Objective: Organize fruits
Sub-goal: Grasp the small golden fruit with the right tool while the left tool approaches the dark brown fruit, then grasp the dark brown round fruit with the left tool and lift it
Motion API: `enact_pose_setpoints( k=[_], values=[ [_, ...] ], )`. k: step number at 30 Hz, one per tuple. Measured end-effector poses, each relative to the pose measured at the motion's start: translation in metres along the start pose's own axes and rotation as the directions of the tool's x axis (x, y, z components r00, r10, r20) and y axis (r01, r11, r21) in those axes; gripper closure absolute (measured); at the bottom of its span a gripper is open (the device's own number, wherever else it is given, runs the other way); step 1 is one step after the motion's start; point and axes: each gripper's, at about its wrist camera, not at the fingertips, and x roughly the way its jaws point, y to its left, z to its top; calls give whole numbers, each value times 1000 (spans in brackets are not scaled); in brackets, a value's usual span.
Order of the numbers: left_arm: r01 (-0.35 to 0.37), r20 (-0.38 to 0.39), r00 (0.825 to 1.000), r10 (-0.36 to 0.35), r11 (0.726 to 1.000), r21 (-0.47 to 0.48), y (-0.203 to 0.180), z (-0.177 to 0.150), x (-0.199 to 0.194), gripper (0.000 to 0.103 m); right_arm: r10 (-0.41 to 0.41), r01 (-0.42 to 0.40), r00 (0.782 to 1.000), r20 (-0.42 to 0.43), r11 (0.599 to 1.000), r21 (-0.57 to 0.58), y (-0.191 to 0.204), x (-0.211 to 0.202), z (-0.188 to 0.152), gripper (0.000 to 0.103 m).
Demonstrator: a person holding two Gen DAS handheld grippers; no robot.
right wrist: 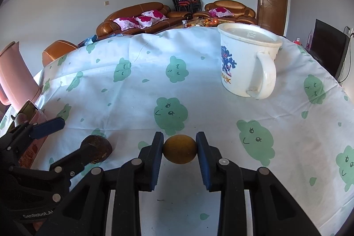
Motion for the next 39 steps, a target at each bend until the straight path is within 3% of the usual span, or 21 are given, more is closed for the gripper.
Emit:
enact_pose_setpoints(
  k=[3, 14, 39],
  values=[
    [13, -11, 1000, -13, 1000, 18, -3, 0, 2, 19, -3, 3, 1000, 0, 1000, 2, 0, 1, 0, 71],
    [87, -109, 991, -84, 996, 16, -6, 1, 21, 61, 19, -19, 1000, -13, 1000, -4, 0, 4, 0, 71],
    [48, 28, 999, -46, 997, -68, 12, 0, -4, 62, 73, -72, 996, 52, 997, -23, 2, -10, 0, 71]
  ],
)
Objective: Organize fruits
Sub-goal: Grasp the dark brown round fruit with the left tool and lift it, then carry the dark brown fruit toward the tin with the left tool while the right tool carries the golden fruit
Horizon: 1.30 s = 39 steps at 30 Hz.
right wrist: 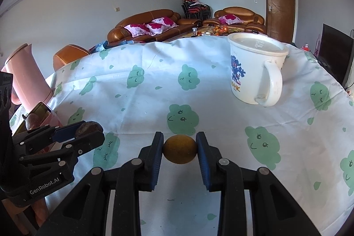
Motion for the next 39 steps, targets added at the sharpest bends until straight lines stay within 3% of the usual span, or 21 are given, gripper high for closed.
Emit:
enact_pose_setpoints(
  k=[39],
  values=[
    [-82, 186, 979, 87, 996, -31, 2, -4, -35, 62, -8, 13, 988, 152, 999, -36, 8, -27, -4, 71]
  ],
)
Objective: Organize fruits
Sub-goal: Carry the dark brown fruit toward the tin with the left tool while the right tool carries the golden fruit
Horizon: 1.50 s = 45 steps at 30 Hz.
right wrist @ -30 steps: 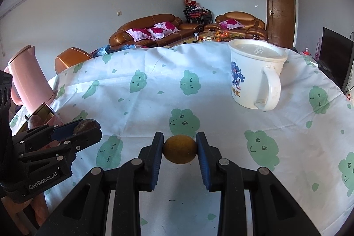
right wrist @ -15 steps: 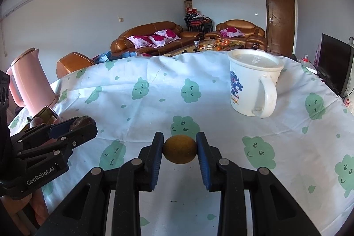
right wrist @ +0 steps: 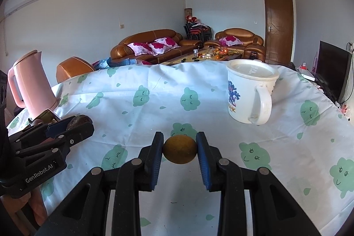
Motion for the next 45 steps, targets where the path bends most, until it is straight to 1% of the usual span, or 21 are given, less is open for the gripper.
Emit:
enact_pose_setpoints(
  k=[6, 12, 18, 22, 29, 32, 36, 40, 45],
  values=[
    [-8, 22, 1000, 8, 1000, 4, 0, 0, -5, 62, -11, 11, 999, 32, 1000, -4, 1, -6, -1, 71],
    [-21, 48, 999, 20, 1000, 13, -2, -1, -10, 62, -29, 32, 996, 80, 999, -37, 8, -15, -2, 71],
    [-38, 86, 996, 35, 999, 37, -6, -2, -18, 62, -33, 38, 994, 100, 998, -47, 11, -18, -1, 71],
    [-44, 96, 995, 40, 998, 40, -7, -3, -20, 62, -35, 41, 992, 118, 998, -49, 11, -22, -2, 71],
    [-51, 114, 992, 48, 998, 24, -4, -5, -26, 62, -43, 56, 982, 182, 996, -66, 16, -33, -4, 71],
    [-65, 135, 989, 61, 998, 27, -4, -7, -31, 62, -48, 63, 978, 205, 996, -67, 17, -38, -5, 71],
    [-76, 161, 985, 68, 996, 44, -7, -9, -38, 62, -53, 68, 975, 214, 996, -63, 17, -39, -5, 71],
    [-78, 170, 983, 72, 997, 26, -2, -9, -42, 62, -55, 71, 971, 231, 995, -64, 18, -42, -6, 71],
    [-74, 169, 983, 71, 997, 15, 2, -10, -44, 62, -50, 69, 972, 229, 995, -74, 21, -43, -8, 71]
  ],
)
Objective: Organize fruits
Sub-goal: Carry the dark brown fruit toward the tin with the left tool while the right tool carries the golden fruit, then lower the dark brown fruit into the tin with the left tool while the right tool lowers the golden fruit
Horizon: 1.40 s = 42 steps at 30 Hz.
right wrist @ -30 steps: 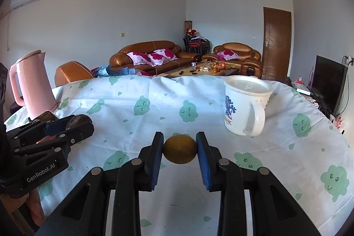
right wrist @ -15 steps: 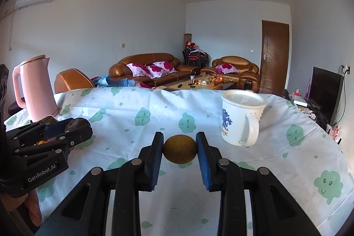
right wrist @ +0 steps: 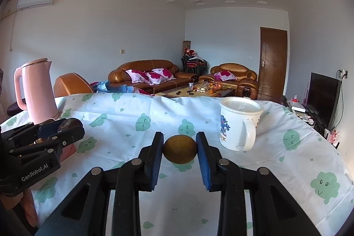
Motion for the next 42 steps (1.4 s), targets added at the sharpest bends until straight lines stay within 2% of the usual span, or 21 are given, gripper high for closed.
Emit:
enact_pose_setpoints(
  k=[10, 20, 30, 42],
  values=[
    [19, -3, 1000, -19, 1000, -6, 6, -2, -7, 62, 21, -21, 1000, -13, 1000, -20, 10, -5, -2, 71],
    [19, -2, 1000, -19, 1000, 11, 16, -4, -29, 62, 102, -103, 994, -38, 994, -36, 41, -11, -6, 71],
    [-17, -5, 1000, 17, 1000, 25, 42, -4, -57, 62, 210, -213, 977, -49, 975, -63, 85, -22, -4, 71],
    [-51, -2, 999, 51, 999, 3, 73, -7, -77, 62, 288, -292, 956, -49, 948, -129, 130, -32, 2, 71]
  ],
)
